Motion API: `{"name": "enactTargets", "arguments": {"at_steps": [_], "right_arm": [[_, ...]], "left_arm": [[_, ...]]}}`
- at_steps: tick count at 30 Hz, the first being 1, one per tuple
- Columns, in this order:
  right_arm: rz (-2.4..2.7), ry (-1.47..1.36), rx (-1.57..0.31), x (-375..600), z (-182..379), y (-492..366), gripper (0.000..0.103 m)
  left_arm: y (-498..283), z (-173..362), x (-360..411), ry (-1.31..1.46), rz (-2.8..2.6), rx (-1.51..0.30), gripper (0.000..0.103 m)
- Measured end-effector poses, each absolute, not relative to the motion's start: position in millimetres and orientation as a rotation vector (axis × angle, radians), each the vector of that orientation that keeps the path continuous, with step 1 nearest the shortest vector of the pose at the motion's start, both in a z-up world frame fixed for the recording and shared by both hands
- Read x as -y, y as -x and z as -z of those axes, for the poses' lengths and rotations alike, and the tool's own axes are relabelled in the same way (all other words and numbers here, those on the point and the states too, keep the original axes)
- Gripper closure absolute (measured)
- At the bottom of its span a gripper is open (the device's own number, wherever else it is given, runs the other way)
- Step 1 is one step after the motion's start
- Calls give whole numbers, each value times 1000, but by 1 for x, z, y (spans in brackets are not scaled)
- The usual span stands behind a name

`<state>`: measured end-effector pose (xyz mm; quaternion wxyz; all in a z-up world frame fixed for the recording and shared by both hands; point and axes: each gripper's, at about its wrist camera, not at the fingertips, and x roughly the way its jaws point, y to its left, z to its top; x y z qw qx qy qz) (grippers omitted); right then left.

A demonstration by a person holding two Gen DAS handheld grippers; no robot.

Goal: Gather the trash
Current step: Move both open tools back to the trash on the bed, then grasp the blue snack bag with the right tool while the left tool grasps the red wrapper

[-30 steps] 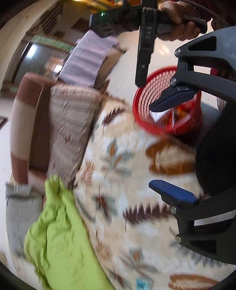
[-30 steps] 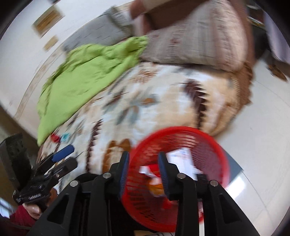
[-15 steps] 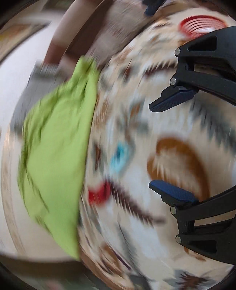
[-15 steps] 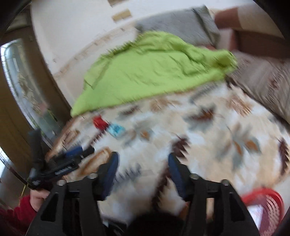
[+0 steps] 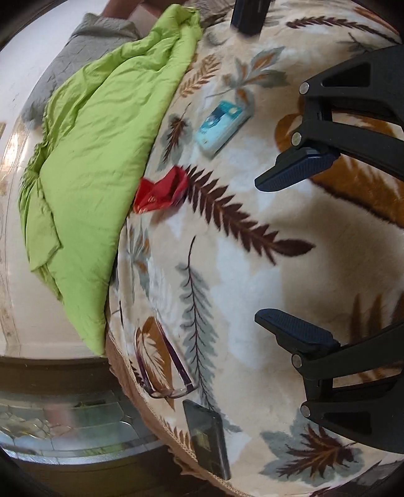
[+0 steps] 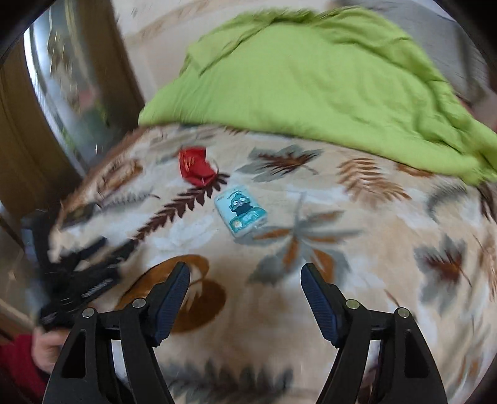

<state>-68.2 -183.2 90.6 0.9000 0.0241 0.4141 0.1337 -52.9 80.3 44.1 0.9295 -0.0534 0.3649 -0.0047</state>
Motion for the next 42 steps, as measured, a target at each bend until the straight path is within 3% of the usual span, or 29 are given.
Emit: {"name": "enactTargets", "arguments": {"at_steps": [12,13,14,19,25,32,41,42], "right_arm": [[-370,253,-997,118,-17,-73,25],[-360,256,-1001,118,-13,-77,28],[-370,219,-1010,121,-10,-79,41],[-336,43,-982,138,-17,-57,60],[-179,-220,-875,167,-41,26,61],[-172,-318,-726,184,-43,90,61],[-222,-397,-704,195,-40,84,61],[-227,-398,-700,195,-40,84,61]], "left_arm": [[39,-41,-83,142,20,-772,26],[39,-41,-81,138,34,-772,26],[39,-41,-79,135,48,-773,26],[32,-38,-70,147,155,-821,26],[7,-53,-70,242,217,-836,26],[-63,-76,-51,267,175,-813,24],[-144,-25,-13,179,87,-945,24],[-145,-23,-12,169,81,-926,28]]}}
